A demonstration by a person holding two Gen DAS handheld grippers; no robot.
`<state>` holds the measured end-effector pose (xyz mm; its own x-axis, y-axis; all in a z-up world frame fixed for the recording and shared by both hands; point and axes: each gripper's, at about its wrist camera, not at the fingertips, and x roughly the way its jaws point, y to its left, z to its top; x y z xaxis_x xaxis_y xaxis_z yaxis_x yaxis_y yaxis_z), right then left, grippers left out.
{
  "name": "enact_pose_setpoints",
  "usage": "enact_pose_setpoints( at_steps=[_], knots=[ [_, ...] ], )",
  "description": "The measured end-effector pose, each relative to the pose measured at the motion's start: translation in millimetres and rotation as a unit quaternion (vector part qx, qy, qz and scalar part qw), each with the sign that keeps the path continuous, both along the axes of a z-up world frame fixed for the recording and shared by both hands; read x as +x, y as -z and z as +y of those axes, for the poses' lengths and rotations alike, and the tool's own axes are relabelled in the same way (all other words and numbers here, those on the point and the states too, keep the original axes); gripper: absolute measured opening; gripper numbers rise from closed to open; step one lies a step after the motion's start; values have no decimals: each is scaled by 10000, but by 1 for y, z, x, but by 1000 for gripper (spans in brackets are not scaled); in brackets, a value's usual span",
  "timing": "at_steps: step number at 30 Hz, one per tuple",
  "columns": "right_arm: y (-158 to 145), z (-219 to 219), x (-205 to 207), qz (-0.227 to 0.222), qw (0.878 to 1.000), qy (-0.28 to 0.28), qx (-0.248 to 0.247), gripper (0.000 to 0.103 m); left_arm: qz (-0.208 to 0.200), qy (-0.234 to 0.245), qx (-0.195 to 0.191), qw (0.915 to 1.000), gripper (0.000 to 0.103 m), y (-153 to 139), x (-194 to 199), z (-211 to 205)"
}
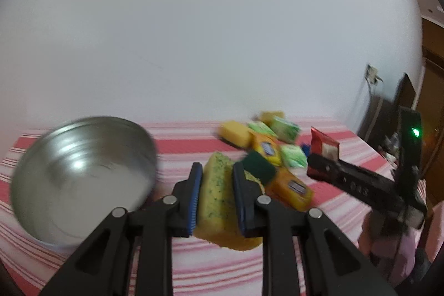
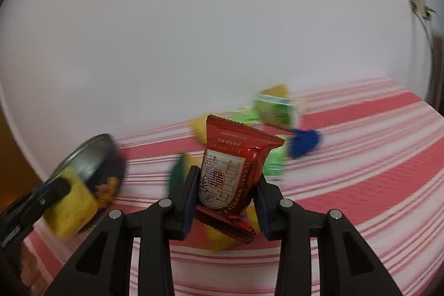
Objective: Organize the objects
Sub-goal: 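Drop the yellow sponge into the tin with the left gripper while the right drops the red packet in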
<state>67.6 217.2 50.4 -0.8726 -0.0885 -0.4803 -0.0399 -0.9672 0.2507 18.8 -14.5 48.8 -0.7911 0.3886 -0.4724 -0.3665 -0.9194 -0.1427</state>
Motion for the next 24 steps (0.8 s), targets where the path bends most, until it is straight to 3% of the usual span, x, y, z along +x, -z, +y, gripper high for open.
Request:
enact_pose_setpoints(
  at_steps=[8,15,24],
  knots=[
    [-25,-103,-33,429,9960,-784,24,39,67,-890,39,9960,20,-3,-28,-82],
    [-7,-184,-71,220,9913,-1283,209,39,-290,-1829,52,9827,20,23,-63,-149],
    [18,-238,-98,21,9838,-1637,733,40,-480,-2262,-538,9714,21,40,-81,-153]
  ],
)
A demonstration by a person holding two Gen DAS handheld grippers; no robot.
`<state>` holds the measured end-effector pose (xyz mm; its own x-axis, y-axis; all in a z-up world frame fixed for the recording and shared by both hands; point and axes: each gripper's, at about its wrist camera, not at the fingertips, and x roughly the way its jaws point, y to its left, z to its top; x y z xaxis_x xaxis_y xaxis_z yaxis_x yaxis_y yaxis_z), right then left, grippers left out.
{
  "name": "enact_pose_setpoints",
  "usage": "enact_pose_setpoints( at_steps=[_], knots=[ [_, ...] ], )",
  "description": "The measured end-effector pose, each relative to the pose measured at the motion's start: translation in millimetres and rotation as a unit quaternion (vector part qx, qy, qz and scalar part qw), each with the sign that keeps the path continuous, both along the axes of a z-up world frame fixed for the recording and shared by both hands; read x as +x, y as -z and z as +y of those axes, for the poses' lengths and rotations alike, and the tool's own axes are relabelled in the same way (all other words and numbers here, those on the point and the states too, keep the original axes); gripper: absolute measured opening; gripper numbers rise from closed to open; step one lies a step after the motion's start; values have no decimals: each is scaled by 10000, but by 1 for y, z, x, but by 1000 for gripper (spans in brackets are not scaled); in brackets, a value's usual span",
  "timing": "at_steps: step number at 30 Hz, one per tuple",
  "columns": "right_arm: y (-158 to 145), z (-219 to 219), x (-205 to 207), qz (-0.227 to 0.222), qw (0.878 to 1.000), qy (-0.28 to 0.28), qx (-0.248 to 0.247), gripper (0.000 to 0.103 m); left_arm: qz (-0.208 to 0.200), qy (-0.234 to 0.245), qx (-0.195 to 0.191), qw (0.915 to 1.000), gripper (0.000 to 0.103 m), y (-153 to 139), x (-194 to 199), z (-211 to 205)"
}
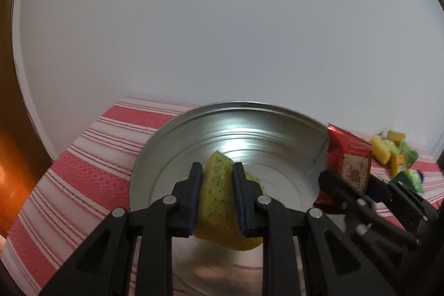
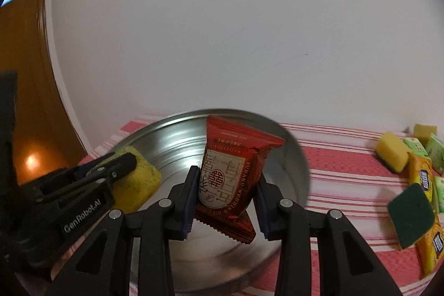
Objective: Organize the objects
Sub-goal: 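Drop the yellow sponge into the tin with the left gripper while the right drops the red packet in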
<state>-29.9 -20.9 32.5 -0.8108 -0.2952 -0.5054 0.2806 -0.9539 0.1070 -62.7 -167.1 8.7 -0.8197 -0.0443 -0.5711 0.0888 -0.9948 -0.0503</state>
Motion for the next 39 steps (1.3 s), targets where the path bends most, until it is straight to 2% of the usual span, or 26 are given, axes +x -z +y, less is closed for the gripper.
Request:
enact_pose_setpoints(
  at_steps=[2,7,8,9,11,12,13,19,25,28,31,36,39],
  knots=[
    [5,-3,-3,-24,9999,-70,98,40,-43,-91,-180,9998,21,3,3,0],
    [14,2,-6,-134,9996,-225,56,41,-190,-222,-75,9995,23,6,4,-4],
    [11,2,0,-101,9997,-212,3,45,-186,-243,-65,9995,24,6,5,-4],
    [11,4,0,-72,9998,-194,-47,56,-165,-281,-55,9995,28,5,6,-4],
    [8,12,5,29,9998,-87,-167,66,-103,-409,-23,9991,50,3,10,-7],
    [8,16,6,73,9996,-74,-261,67,-56,-535,15,9986,78,1,12,-10],
    [8,20,7,114,9993,-52,-342,67,8,-655,66,9978,101,-1,13,-14],
    [3,56,7,494,9944,664,-651,67,584,-1435,470,9868,103,-11,27,-46],
    [5,73,7,495,9909,1073,-651,71,656,-1854,871,9766,103,-10,33,-66],
    [8,70,12,546,9904,1192,-444,71,825,-1830,900,9755,103,-11,36,-63],
    [8,67,12,507,9906,1205,-413,71,965,-1773,770,9764,103,-12,42,-51],
    [5,77,22,395,9888,1383,-398,71,1078,-1385,346,9839,103,-12,44,-21],
    [6,92,29,312,9873,1498,-420,71,1156,-1121,239,9867,103,-11,47,-6]
  ],
)
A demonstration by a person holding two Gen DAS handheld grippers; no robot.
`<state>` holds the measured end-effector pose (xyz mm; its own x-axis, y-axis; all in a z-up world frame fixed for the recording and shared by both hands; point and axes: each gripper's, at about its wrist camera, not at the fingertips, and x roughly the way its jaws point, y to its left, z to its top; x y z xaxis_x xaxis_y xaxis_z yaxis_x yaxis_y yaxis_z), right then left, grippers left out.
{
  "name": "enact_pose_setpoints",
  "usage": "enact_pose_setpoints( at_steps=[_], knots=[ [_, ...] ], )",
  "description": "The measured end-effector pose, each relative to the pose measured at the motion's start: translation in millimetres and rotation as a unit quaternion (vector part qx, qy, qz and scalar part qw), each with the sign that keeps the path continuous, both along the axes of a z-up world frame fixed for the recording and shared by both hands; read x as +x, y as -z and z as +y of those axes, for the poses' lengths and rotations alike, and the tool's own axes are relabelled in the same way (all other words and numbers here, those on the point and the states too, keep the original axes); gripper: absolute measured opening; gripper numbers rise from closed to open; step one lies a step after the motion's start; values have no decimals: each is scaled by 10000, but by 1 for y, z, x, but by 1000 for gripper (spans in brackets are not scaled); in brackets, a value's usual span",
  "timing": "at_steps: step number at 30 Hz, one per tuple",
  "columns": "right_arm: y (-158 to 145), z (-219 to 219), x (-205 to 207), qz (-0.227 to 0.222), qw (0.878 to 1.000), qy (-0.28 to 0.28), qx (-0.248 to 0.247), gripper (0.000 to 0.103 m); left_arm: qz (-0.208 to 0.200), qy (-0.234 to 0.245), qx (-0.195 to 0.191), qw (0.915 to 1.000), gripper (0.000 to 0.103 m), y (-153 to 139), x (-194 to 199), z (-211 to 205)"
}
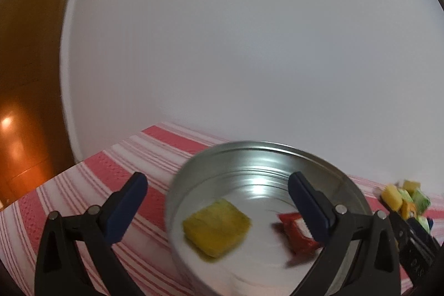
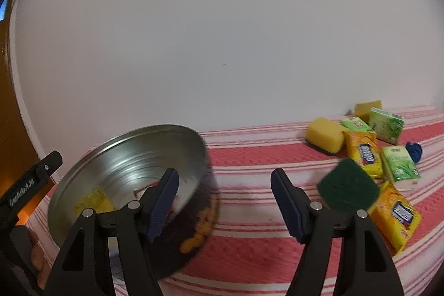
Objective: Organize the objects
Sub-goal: 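Drop the yellow sponge into the tin with the left gripper while the right drops the red packet in, then move the right gripper to the yellow XiaoWei snack packet and grasp it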
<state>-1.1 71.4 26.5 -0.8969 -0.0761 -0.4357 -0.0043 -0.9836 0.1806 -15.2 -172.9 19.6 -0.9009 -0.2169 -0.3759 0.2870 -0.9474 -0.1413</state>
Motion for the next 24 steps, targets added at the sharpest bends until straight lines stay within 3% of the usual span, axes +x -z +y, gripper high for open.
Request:
enact_pose_setpoints(
  at_steps=[5,13,17,24],
  knots=[
    [0,22,8,-94,9998,163,-25,71,7,200,-279,9994,103,3,4,23],
    [-1,59,22,-180,9992,364,44,71,70,560,-343,9978,103,3,19,57],
    [-1,85,30,-209,9985,507,91,71,156,865,-642,9941,103,2,29,88],
    [3,132,41,-405,9967,699,3,71,-39,1484,-625,9869,103,4,33,138]
  ],
)
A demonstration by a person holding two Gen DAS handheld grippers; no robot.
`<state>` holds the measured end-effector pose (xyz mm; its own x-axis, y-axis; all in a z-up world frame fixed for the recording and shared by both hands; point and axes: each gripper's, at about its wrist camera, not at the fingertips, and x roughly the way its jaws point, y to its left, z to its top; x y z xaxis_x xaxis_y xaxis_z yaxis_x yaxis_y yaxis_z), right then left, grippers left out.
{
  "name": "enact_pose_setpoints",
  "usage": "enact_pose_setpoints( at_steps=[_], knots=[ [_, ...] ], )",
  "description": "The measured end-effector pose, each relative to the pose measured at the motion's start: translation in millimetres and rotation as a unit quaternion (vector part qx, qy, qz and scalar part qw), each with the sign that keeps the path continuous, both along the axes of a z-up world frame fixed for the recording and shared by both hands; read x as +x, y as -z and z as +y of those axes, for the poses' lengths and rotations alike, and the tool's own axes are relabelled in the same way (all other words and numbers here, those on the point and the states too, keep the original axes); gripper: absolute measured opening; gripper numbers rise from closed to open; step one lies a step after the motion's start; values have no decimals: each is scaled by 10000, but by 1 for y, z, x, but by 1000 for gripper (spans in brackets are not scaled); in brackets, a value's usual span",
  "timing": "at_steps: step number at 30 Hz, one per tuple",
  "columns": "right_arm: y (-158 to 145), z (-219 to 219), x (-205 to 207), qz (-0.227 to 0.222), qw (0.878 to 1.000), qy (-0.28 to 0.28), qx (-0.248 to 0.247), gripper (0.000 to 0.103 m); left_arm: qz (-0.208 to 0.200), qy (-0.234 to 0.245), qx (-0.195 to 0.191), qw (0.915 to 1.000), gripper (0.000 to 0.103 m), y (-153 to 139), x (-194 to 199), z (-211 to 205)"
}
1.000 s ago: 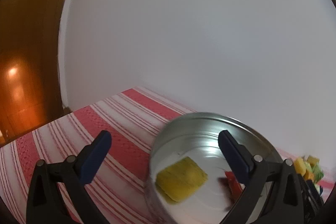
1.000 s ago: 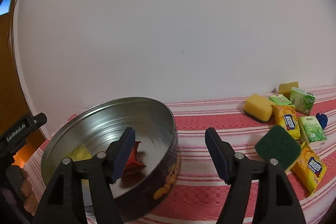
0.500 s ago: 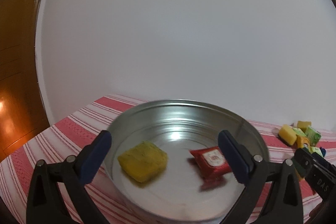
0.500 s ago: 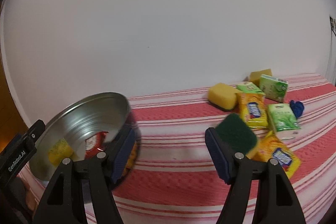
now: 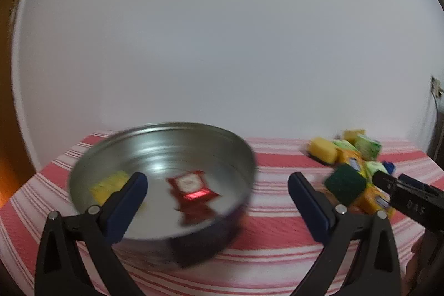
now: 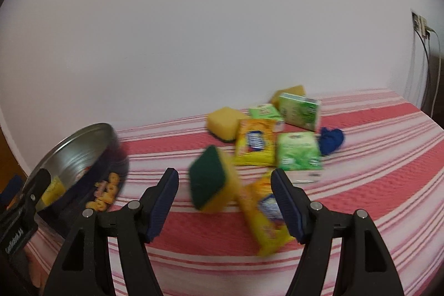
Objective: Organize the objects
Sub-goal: 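Move the right gripper to the yellow XiaoWei snack packet and grasp it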
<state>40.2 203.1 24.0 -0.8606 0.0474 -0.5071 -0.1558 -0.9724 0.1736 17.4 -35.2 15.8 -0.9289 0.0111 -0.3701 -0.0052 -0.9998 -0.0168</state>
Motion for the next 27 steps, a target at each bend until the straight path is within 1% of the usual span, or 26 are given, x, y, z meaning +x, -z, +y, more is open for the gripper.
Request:
enact_pose_setpoints(
  at_steps=[3,7,12,15,19,22,25,26,27],
  knots=[
    [5,18,0,-186,9997,43,-140,71,-51,186,-35,9998,103,1,2,19],
    [11,37,-1,-441,9989,-4,-174,71,-145,362,-101,9992,103,2,3,43],
    [21,49,-8,-960,9946,-333,-196,71,-387,494,-113,9980,103,6,-2,68],
    [28,45,-18,-1239,9904,-604,-73,71,-581,513,-68,9970,103,10,-6,75],
    [37,23,-33,-1641,9812,-928,412,71,-886,479,96,9949,103,16,-16,78],
    [41,17,-39,-1750,9777,-996,597,71,-1034,465,165,9934,103,20,-21,80],
    [41,18,-38,-1744,9773,-1023,634,66,-1158,418,240,9921,103,24,-25,82],
    [41,19,-37,-1738,9771,-1014,695,57,-1204,420,258,9915,103,25,-27,83],
    [40,20,-36,-1725,9769,-1045,709,53,-1254,414,279,9908,103,26,-29,84]
  ],
)
